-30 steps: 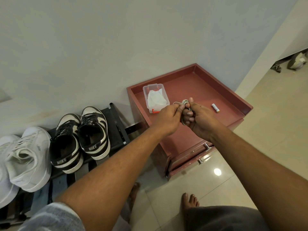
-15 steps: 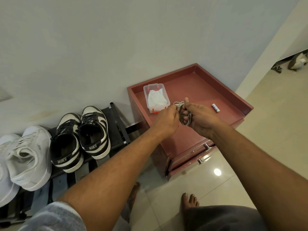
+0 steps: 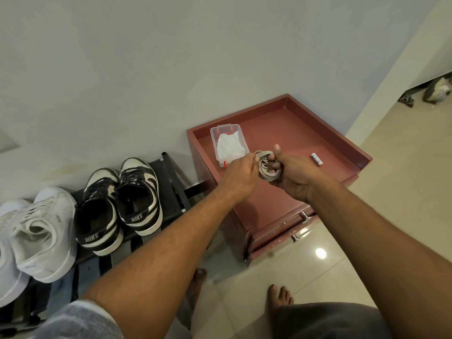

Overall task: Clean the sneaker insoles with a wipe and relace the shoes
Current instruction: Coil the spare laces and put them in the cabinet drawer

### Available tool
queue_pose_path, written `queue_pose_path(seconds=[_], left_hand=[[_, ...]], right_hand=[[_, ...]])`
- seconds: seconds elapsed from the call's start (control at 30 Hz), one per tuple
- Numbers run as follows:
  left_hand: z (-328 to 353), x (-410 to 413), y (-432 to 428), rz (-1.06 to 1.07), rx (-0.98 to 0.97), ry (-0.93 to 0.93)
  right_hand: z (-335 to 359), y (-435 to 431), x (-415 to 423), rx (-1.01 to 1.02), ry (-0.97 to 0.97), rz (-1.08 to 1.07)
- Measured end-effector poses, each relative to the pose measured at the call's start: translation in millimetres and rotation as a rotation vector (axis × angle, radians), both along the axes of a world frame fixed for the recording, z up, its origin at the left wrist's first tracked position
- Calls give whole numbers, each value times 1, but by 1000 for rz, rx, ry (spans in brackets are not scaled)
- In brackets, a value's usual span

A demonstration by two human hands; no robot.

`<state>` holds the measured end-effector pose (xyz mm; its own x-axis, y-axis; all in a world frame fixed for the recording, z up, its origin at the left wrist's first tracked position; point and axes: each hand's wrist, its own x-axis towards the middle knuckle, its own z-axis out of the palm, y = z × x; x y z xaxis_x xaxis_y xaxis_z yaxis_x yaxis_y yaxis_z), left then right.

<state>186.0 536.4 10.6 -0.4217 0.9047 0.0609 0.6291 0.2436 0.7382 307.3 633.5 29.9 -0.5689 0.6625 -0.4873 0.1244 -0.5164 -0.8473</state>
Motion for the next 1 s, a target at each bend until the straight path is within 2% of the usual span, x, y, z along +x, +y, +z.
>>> queue_pose_path(seconds=[0.2,0.37,0.53,0.7,0.8,1.0], left_hand=[[-4,2,-1,10,-39,71],[-6,-2,-3,55,-198,167],[-13,-1,-5,97,-340,291],[-25,-2,-6,33,-501,481],[-32,-6,-7,5,-549,536],[-37,-8,-5,-23,-609,588]], right_hand=[[-2,-6,1,140,-104,2],[-13,-7,-2,263,-110,60],[-38,-3,-4,531,-333,156],[-61,-1,-10,701,-531,173],[-71,-1,-15,813,-669,212],[-82,-5,-24,927,-721,210]])
